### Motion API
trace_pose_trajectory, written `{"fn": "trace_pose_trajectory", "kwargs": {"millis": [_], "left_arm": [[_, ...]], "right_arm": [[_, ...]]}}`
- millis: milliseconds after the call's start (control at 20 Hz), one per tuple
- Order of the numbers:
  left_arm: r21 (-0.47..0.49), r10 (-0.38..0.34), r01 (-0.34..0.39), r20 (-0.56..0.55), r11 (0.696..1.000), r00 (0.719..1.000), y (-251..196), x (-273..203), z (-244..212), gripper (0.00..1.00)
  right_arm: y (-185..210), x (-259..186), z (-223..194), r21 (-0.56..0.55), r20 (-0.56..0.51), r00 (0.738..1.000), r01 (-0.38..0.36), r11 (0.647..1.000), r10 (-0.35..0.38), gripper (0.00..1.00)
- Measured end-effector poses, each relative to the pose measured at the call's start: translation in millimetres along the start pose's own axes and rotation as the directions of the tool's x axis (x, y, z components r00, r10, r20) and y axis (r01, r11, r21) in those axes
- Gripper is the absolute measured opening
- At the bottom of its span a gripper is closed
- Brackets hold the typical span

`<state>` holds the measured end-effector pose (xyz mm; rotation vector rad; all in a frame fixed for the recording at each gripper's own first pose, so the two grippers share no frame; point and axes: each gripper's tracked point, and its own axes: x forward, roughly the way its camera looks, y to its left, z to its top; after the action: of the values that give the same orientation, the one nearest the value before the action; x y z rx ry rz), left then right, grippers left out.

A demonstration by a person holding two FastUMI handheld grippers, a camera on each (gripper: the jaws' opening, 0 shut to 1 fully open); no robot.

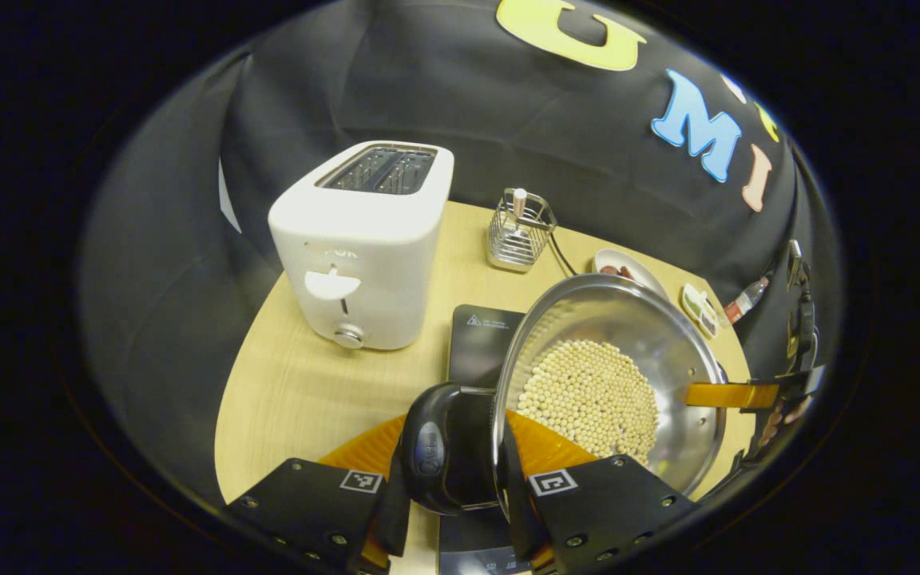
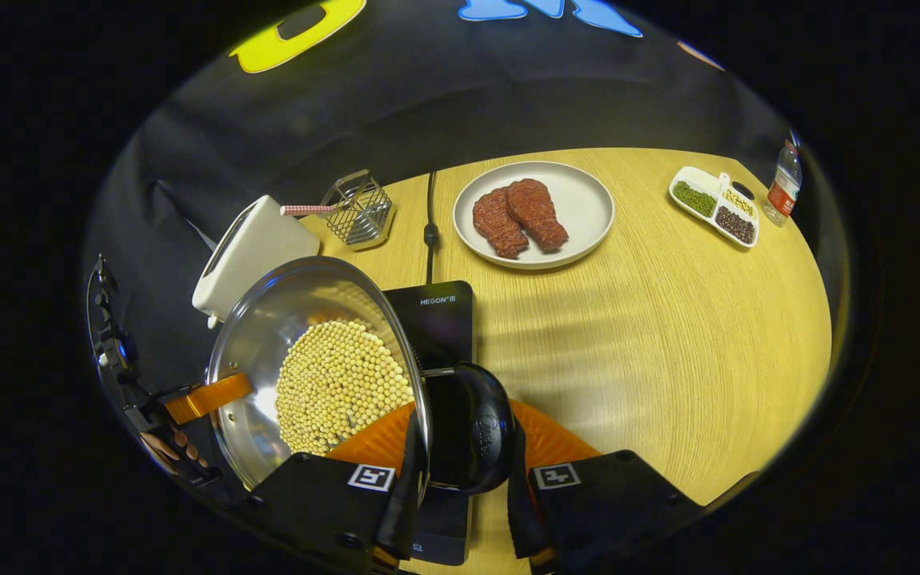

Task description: First push the handle of the pot to place it horizontally, then grasp the pot with both hands and set it on the induction cooktop.

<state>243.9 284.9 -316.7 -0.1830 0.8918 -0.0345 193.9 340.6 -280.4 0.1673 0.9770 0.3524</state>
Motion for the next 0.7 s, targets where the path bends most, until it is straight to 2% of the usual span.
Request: {"fn": "trace_pose_trajectory", "kwargs": {"millis": [50, 150, 200, 250, 400, 450, 500, 550, 700], "left_arm": [[0.001, 0.000, 0.000, 0.003, 1.000, 1.000, -0.2, 0.4, 1.4, 0.51], [0.002, -0.001, 0.001, 0.002, 1.000, 1.000, -0.5, 3.1, 2.2, 0.51], [0.000, 0.000, 0.000, -0.001, 1.000, 1.000, 0.0, 4.7, 1.2, 0.51], [-0.005, -0.002, 0.002, -0.009, 1.000, 1.000, 0.3, 6.9, 0.1, 0.51], [-0.020, -0.012, 0.011, -0.014, 1.000, 1.000, 1.5, 6.9, 0.5, 0.49], [-0.013, -0.011, 0.011, -0.017, 1.000, 1.000, 2.2, 7.4, 0.7, 0.53], [-0.011, -0.009, 0.009, -0.022, 1.000, 1.000, 2.3, 7.5, 0.5, 0.53], [-0.010, -0.008, 0.007, -0.023, 1.000, 1.000, 2.5, 7.3, 2.1, 0.51], [-0.003, 0.002, -0.002, -0.061, 1.000, 0.998, 2.5, 5.3, -5.6, 0.57]], "right_arm": [[-0.7, 1.8, 1.4, 0.002, 0.001, 1.000, 0.001, 1.000, -0.001, 0.45], [-2.5, 3.0, 4.1, 0.002, 0.004, 1.000, -0.002, 1.000, 0.002, 0.49], [-1.9, 3.7, 3.8, 0.002, 0.001, 1.000, -0.006, 1.000, 0.006, 0.45], [-2.2, 4.2, 5.9, 0.003, 0.001, 1.000, -0.009, 1.000, 0.009, 0.48], [-2.6, 5.5, 6.8, -0.006, 0.002, 1.000, -0.016, 1.000, 0.016, 0.46], [-3.4, 4.9, 7.9, -0.003, -0.002, 1.000, -0.019, 1.000, 0.019, 0.51], [-3.2, 6.7, 6.6, 0.001, -0.009, 1.000, -0.020, 1.000, 0.020, 0.48], [-4.2, 6.5, 7.0, 0.005, -0.013, 1.000, -0.021, 1.000, 0.021, 0.52], [-4.1, 6.4, 6.5, 0.006, -0.015, 1.000, -0.019, 1.000, 0.019, 0.53]]}}
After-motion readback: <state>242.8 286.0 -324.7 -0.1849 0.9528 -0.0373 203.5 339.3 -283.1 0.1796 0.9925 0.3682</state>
